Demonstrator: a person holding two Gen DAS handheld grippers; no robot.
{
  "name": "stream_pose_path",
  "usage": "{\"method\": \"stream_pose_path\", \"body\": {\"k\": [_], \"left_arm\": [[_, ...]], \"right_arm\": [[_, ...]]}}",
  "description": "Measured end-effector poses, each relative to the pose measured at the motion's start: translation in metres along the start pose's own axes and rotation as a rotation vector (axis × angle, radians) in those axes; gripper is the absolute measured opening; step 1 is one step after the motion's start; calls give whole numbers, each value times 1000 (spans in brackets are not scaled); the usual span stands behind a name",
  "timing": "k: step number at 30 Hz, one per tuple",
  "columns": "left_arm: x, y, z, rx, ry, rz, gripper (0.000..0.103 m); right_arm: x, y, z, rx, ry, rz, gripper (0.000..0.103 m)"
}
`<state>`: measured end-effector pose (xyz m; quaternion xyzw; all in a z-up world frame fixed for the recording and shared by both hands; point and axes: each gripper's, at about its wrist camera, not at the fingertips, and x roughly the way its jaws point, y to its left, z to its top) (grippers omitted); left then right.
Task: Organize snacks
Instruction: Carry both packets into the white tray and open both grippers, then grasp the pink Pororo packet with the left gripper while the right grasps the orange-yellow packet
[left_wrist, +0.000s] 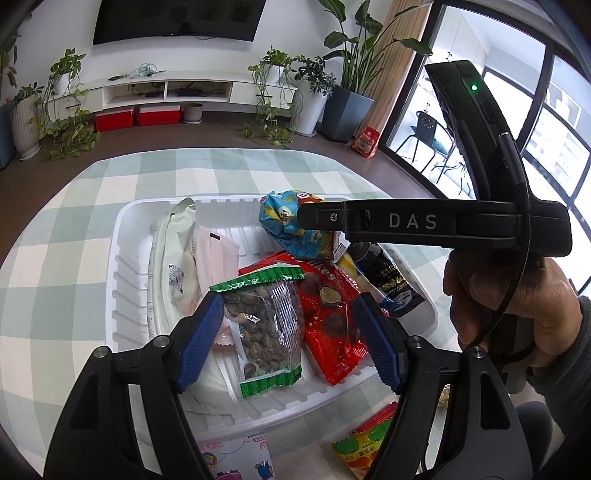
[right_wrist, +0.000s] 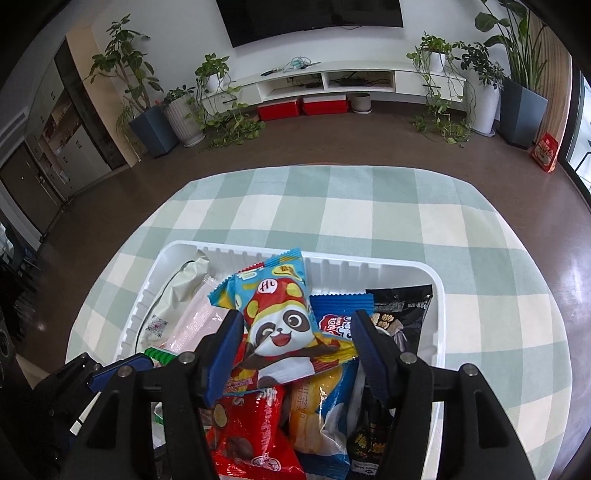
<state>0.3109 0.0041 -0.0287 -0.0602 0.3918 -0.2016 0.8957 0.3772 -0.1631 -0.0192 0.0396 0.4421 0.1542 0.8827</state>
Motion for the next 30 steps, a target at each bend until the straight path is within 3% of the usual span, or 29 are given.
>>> {"method": "stream_pose_path", "body": {"k": [4,8,16,23,30], "left_arm": [[-4,2,0,-10,-8,10,72],[-8,4,0,-16,-20,17,73],[-39,-3,3,-8,-76,11,93],[-83,-4,-14,-38,-127,32,102],[-125,-1,-74,-113,-99,68,103]], "right_arm": [[-3,2,0,10,-22,9,64],[-13,3,0,11,-51,-3,75],[-63,-5,-16,74,-153,43,90],[-111,-3,-77,90,-187,54,92],[-149,7,-148,104,-218,22,92]]}}
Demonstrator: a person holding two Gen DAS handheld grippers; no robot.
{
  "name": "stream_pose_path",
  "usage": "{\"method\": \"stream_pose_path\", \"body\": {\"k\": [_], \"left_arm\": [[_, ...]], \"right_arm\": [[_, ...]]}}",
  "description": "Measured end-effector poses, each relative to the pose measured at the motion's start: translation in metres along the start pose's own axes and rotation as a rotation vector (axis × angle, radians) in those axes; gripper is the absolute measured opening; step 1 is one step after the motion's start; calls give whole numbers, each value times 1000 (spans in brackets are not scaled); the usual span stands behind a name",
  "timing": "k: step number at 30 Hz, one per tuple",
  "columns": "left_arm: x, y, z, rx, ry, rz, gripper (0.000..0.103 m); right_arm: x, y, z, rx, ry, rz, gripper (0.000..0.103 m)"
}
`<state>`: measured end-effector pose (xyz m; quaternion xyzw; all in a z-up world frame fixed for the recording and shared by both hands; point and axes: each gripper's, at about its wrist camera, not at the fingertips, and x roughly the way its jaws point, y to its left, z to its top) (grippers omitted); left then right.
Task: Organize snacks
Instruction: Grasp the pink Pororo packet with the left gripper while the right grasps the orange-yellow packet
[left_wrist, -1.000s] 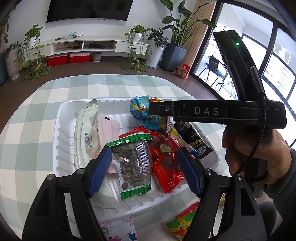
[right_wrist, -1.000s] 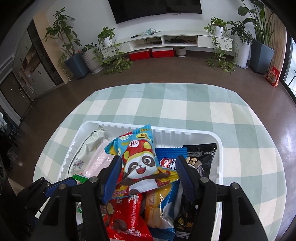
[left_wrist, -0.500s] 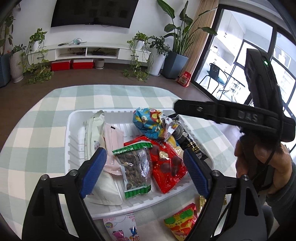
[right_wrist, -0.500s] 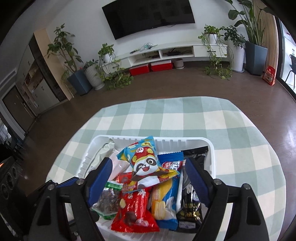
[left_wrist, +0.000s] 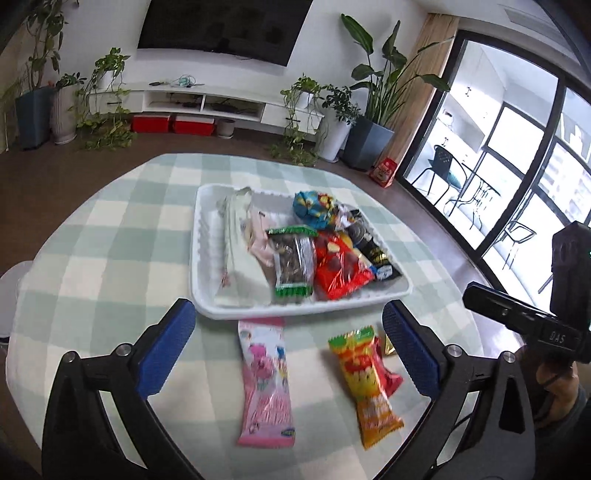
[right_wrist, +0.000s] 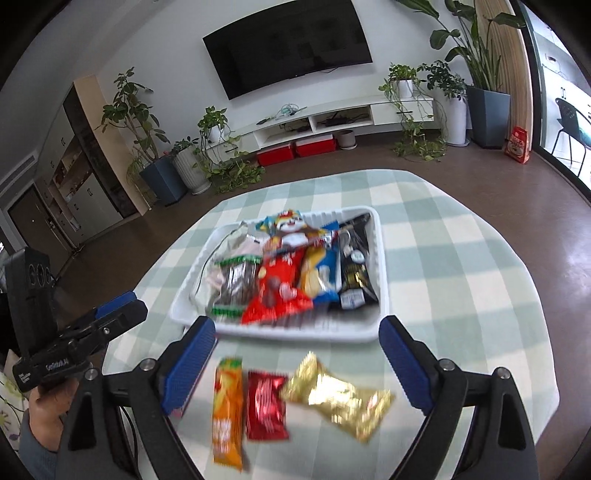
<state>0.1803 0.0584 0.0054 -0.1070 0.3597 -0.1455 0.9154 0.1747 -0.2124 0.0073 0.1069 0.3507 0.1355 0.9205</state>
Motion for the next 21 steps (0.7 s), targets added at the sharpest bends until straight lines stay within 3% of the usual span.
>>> {"method": "stream_pose_path", "body": {"k": [6,9,14,21], "left_arm": [[-12,-2,-45,26,84,62,103],[-4,-5,-59,56,130,91,103],[9,-9,-61,86,166,122,103],[42,-6,-52,122,258,159,101]], "right_arm": [[-21,1,-49,23,-34,-19,90],[-13,7,-68,5,14,-17,80],[-9,19,-83,-44,41,-11,75],[-5,25,-91,-84,41,-23,75]]}}
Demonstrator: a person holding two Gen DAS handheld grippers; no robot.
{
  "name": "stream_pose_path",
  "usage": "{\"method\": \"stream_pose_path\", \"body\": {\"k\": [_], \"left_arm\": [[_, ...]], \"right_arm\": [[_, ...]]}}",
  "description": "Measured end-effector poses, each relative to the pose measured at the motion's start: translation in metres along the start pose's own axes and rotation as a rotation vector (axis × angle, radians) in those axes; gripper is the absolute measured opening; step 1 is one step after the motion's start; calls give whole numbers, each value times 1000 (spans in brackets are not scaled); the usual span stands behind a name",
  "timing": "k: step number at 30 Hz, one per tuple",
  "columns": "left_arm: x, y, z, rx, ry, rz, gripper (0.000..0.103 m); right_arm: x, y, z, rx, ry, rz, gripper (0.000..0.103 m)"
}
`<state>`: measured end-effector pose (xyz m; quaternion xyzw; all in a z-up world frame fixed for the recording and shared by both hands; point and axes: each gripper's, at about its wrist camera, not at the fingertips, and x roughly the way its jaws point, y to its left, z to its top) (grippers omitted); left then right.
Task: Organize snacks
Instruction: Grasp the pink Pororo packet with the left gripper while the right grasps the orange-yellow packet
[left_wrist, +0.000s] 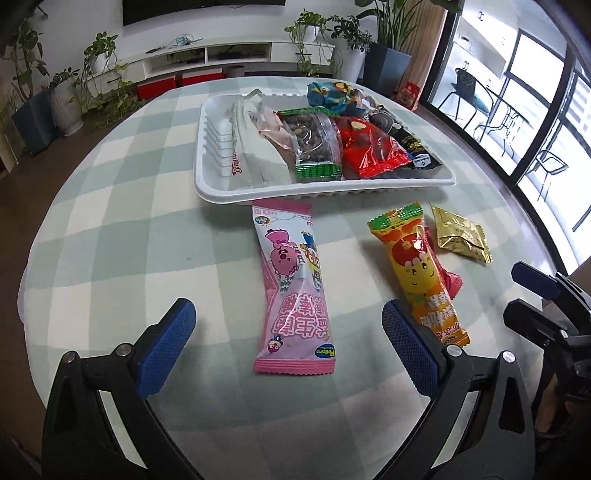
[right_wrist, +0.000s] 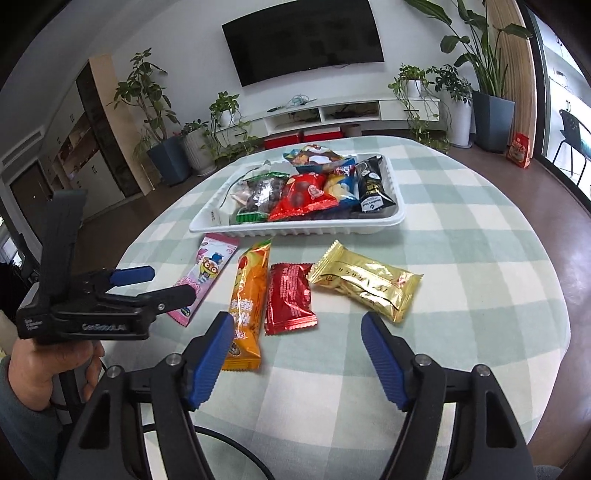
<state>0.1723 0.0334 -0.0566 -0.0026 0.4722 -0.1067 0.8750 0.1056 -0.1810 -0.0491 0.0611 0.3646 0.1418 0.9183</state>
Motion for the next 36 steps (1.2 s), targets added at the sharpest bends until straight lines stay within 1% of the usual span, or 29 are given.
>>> {"method": "stream_pose_path", "body": {"k": [6,7,8,9,11,13,15,16,17,18,19,20,21,22,27,29,32,36], "left_arm": [[14,5,14,16,33,27,101],[17,5,16,21,44,31,98],[21,5,18,24,54,29,92],[24,5,19,27,64,25,89],[29,5,21,31,75,15,78],[32,5,21,41,72,10,74],[33,5,22,52,73,7,73],[35,4,23,63,76,13,70],[35,2,23,79,77,26,66],[36,1,24,97,78,40,64],[36,0,24,111,76,44,56],[36,-1,24,118,74,38,44],[35,-2,24,123,72,34,37],[35,-2,24,128,74,32,33],[30,2,19,122,66,11,27],[26,6,16,107,57,-2,23],[17,14,8,76,38,-20,21],[13,26,3,18,18,-57,21]], "right_arm": [[5,2,-3,-10,15,0,75],[5,4,-3,-17,16,-1,75],[6,5,-3,-23,18,-2,75],[6,6,-3,-26,21,0,75],[7,8,-3,-29,25,-2,74],[7,8,-2,-29,29,-6,74],[8,10,0,-31,31,-8,74],[8,11,0,-33,31,-10,74],[9,13,1,-37,32,-10,74],[10,15,2,-41,34,-9,74],[10,16,2,-43,34,-10,74],[11,18,2,-47,37,-12,74],[12,20,3,-49,40,-12,74],[13,22,3,-51,42,-11,73],[13,33,9,-80,35,-22,71],[14,37,11,-100,30,-29,69],[22,41,13,-111,47,-27,64],[34,46,18,-111,66,-25,59]]}}
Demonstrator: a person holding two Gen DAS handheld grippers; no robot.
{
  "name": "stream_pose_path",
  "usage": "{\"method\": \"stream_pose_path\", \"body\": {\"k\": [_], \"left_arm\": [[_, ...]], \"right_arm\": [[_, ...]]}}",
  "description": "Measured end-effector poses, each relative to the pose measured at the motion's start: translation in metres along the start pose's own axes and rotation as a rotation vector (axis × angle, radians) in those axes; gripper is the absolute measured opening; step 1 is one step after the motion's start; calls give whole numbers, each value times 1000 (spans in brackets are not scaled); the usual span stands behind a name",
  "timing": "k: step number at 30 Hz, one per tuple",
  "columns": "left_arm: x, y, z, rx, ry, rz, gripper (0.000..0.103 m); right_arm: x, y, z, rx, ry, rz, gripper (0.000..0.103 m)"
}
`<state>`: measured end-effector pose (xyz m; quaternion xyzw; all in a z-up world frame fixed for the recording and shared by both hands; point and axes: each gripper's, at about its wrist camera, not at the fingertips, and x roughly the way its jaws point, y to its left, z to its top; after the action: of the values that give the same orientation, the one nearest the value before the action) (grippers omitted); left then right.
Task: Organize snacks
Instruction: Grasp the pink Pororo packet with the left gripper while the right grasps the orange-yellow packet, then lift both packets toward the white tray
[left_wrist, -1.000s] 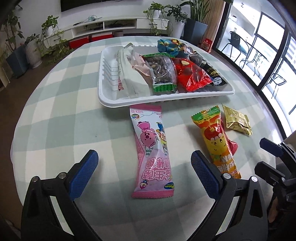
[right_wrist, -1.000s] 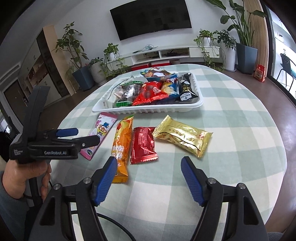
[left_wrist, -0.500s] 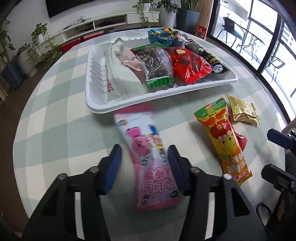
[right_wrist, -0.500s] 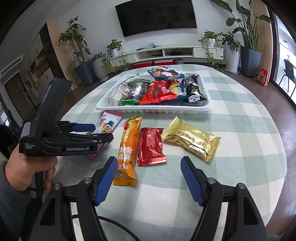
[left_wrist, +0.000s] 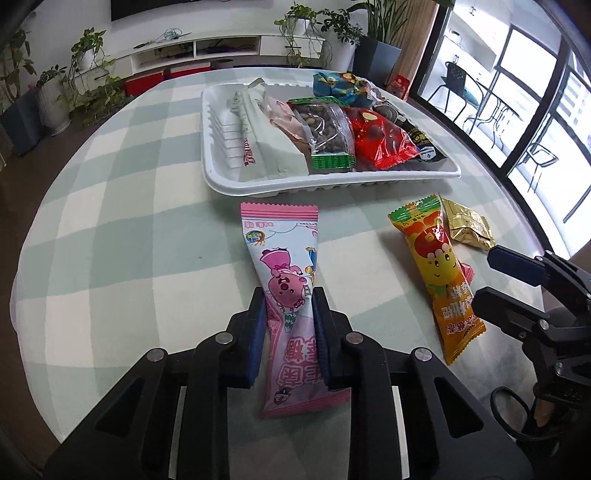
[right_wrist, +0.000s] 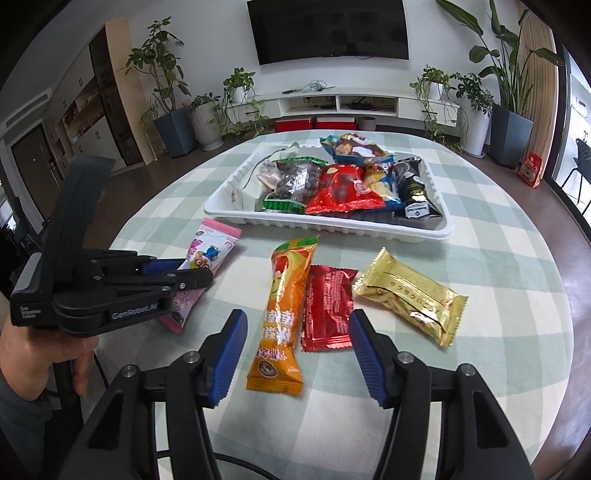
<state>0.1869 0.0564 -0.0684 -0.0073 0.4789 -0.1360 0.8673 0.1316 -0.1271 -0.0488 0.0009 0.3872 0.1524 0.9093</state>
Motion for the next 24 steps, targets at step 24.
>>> {"method": "stream_pose_path", "body": {"k": [24], "left_arm": [[-6,1,-9,-22,-22,-57,21]], "right_arm": [[50,19,4,-74,144,-30,21]]}}
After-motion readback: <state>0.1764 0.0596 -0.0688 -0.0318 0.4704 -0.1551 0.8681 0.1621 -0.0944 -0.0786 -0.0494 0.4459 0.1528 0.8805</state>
